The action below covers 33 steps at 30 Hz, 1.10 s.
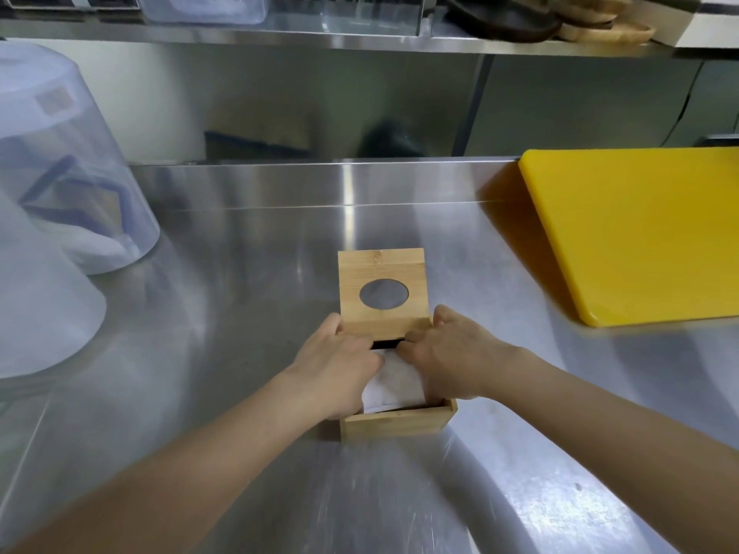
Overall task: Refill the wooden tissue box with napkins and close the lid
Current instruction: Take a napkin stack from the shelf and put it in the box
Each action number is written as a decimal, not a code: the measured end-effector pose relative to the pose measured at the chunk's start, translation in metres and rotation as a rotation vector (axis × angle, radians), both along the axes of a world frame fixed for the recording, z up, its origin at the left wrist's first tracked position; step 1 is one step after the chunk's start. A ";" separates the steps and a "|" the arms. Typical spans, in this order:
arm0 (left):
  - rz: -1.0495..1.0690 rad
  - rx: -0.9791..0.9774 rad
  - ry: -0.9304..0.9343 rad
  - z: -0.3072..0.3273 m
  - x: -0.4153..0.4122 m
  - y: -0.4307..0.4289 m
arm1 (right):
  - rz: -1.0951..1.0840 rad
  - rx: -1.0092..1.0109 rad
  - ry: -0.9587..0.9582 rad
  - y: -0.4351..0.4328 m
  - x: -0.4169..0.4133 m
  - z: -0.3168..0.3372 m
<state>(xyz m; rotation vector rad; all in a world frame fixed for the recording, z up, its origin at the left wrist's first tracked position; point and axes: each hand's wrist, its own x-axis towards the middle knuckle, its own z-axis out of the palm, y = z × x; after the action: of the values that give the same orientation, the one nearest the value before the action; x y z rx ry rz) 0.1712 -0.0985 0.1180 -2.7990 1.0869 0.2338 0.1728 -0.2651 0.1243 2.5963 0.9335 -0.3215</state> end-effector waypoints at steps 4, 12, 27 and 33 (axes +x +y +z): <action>0.043 0.008 0.015 -0.007 -0.002 0.001 | -0.007 0.003 0.000 0.003 -0.005 0.000; 0.044 -0.059 0.136 -0.006 0.000 0.004 | -0.124 0.130 0.088 -0.003 -0.008 -0.003; 1.018 -1.571 0.680 -0.021 0.015 0.022 | -1.113 1.524 0.575 -0.034 0.016 -0.019; 1.010 -1.653 0.946 -0.024 0.015 0.021 | -1.115 1.643 0.746 -0.035 0.022 -0.022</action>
<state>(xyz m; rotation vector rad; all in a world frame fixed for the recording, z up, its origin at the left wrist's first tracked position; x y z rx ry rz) 0.1863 -0.0772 0.0938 -4.5831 -1.0269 1.3610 0.1946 -0.2998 0.1022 4.4055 -0.8179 -1.2634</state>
